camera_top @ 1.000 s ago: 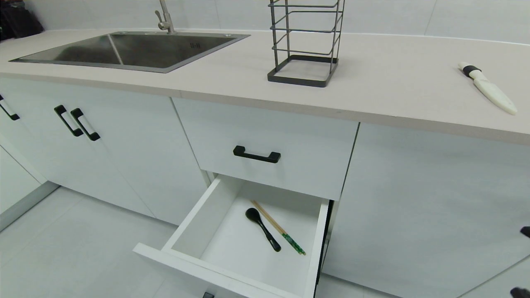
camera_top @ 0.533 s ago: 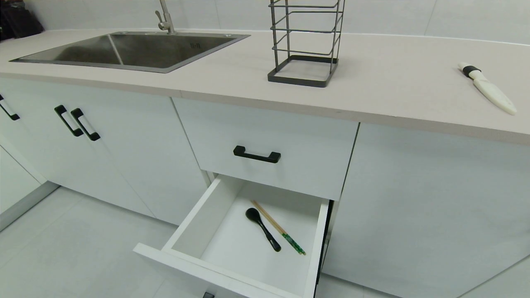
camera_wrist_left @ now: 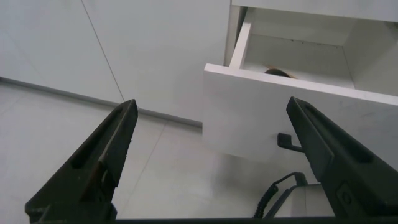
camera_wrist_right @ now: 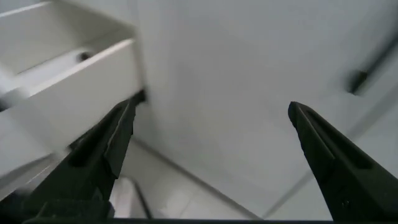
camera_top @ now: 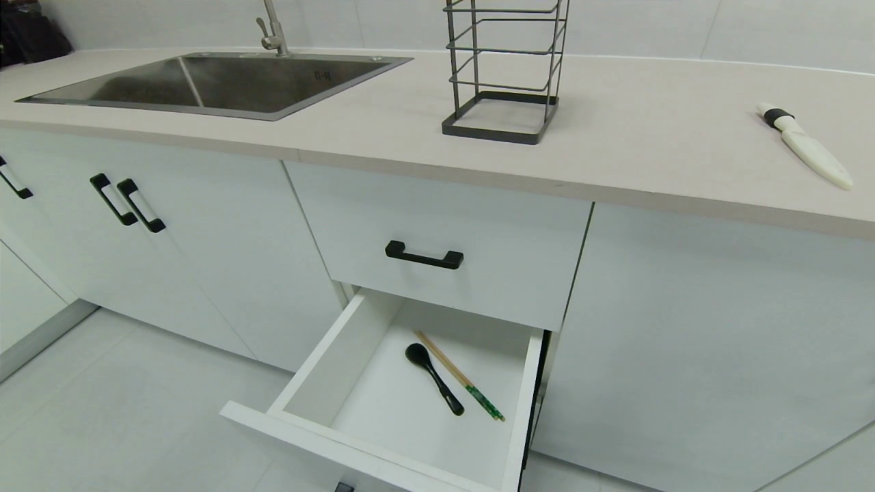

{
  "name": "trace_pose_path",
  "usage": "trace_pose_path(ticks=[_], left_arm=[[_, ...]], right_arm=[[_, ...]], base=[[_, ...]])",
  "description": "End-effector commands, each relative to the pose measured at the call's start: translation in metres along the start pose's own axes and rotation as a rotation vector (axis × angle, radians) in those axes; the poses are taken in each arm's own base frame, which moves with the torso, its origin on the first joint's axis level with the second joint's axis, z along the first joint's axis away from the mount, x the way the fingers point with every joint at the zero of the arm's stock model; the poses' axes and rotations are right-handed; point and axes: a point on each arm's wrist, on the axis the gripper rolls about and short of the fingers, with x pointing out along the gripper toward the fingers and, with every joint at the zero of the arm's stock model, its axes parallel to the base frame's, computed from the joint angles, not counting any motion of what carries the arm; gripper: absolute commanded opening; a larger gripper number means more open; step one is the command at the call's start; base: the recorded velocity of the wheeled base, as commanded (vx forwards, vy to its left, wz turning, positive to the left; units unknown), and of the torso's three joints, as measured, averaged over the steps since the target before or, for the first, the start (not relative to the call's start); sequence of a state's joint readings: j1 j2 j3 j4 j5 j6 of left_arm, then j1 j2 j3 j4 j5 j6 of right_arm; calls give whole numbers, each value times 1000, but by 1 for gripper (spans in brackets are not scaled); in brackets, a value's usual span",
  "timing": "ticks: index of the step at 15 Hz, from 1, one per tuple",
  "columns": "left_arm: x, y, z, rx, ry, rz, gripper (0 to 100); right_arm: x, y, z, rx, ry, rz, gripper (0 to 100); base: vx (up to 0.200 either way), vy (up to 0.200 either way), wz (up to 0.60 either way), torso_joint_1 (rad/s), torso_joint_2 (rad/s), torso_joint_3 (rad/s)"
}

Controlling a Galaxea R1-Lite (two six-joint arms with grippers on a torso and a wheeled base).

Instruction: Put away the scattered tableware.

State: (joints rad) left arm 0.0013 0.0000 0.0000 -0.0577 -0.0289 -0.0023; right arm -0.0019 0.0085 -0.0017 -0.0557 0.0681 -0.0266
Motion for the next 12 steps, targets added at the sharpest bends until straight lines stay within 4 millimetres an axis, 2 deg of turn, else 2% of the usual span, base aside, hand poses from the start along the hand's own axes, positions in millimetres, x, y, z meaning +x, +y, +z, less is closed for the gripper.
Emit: trace_pose_path(ticks=[1,2,4,5,6,8,10,12], left_arm=[[-2,-1,21,20,-211,-35,100],[-6,-3,34,69,-344,-100,100],[-9,-6,42,104,-397,-235,100],[-7,-6,50,71,-368,-304,100],[-3,-7,68,-1,-300,-387,100],[16,-9,95,-51,-133,-473,100],[30,-10,90,-91,57,-504,100],[30,-10,75,-127,200,-526,100]], right_arm=[[-1,0,0,9,-9,-10,100],[-1,0,0,11,-9,-20,100],[-1,-1,0,9,-9,-26,100],[-1,-1,0,11,-10,-30,100],[-1,-2,-3,4,18,-103,100],[-1,-3,-6,49,45,-143,100],[-1,-3,-6,45,46,-137,100],[-1,-2,-6,35,48,-110,100]], base=[[0,0,0,0,0,0],[0,0,0,0,0,0],[0,0,0,0,0,0],[0,0,0,0,0,0],[0,0,0,0,0,0],[0,0,0,0,0,0],[0,0,0,0,0,0],[0,0,0,0,0,0]])
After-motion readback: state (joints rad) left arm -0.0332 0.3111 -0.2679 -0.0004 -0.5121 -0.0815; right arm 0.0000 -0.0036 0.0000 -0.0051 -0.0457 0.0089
